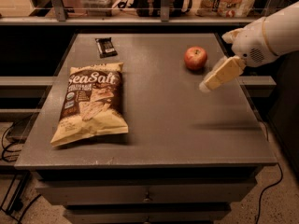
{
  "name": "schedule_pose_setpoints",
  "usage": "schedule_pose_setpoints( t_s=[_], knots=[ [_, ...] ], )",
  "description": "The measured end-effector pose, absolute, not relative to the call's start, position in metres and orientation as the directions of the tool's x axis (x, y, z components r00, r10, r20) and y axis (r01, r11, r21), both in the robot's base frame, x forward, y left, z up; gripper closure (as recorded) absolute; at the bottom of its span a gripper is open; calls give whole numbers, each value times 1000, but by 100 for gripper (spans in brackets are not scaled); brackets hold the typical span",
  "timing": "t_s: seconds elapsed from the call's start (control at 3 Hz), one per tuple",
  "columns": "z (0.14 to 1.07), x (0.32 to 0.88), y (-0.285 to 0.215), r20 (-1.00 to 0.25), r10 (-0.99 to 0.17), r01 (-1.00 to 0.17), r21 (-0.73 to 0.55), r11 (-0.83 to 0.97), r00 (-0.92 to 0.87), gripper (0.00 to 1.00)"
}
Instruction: Pick apple
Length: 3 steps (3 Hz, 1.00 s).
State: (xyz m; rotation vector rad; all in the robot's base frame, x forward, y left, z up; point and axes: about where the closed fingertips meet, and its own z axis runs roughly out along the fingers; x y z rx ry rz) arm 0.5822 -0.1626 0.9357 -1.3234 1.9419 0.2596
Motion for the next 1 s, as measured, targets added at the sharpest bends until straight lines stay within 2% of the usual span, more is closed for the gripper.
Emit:
schedule_pose_setpoints(
  t_s=[0.67,1.0],
  knots=[
    [907,653,-145,-790,-577,-835,-162,525,-210,0],
    [885,681,-140,-804,-543,-831,-116,544,-243,0]
  ],
)
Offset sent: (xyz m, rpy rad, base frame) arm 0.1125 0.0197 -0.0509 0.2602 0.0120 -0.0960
